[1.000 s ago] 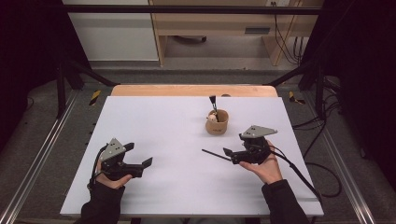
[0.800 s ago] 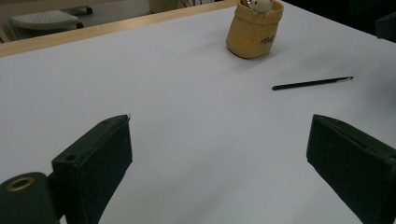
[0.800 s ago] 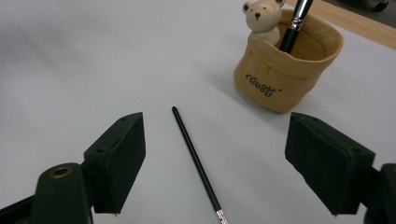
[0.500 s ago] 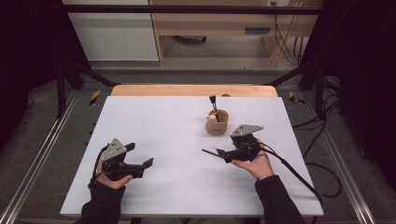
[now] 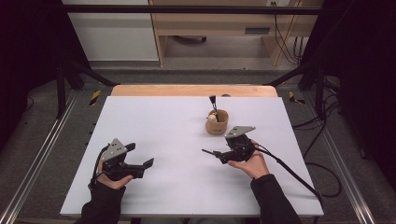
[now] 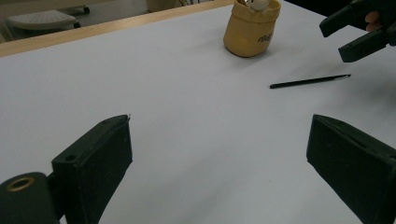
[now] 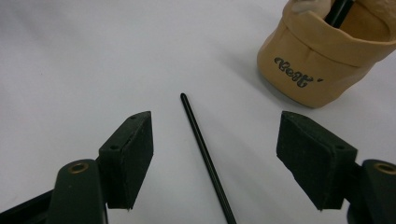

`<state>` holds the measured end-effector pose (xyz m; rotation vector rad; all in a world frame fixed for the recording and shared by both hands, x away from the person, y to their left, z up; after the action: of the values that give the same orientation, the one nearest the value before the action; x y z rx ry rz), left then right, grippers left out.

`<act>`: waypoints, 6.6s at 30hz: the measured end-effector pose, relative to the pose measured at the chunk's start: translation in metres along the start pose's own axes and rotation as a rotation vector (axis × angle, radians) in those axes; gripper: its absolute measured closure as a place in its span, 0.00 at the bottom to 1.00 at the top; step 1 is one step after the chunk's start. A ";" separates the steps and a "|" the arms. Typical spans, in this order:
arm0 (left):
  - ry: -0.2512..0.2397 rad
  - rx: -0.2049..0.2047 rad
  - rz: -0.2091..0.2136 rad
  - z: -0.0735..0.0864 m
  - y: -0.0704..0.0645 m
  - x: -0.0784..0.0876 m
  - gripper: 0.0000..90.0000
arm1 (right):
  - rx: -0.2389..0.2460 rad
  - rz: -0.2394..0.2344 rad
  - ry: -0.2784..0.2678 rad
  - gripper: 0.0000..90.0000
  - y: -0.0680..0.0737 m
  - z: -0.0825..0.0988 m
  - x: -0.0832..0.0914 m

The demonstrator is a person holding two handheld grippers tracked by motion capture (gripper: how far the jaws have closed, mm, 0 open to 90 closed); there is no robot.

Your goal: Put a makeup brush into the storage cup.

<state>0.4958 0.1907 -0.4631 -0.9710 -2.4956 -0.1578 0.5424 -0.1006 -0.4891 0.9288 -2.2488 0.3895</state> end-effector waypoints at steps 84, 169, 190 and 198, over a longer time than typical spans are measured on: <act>0.016 -0.010 0.015 0.002 -0.004 -0.003 0.07 | 0.073 -0.096 0.232 0.93 0.000 0.028 -0.040; 0.029 -0.042 0.021 0.000 -0.009 -0.003 0.07 | 0.085 -0.152 0.307 0.95 0.014 0.007 0.004; 0.057 -0.097 0.056 -0.007 -0.024 -0.009 0.07 | 0.124 -0.200 0.254 0.95 0.030 0.000 0.025; 0.075 -0.135 0.079 -0.016 -0.031 -0.011 0.07 | 0.130 -0.218 0.242 0.95 0.034 -0.003 0.033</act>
<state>0.4879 0.1566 -0.4518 -1.0961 -2.3994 -0.3353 0.5027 -0.0918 -0.4653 1.1181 -1.8998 0.5235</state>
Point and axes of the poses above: each handheld gripper's, and its own axes: x roughly backward along the jaws, z roughly out of its underside, y roughly to its left, the point moved 9 cm from there along -x, roughly forward along the jaws, and after that the axes turned 1 degree about z, right-handed, at the moved point
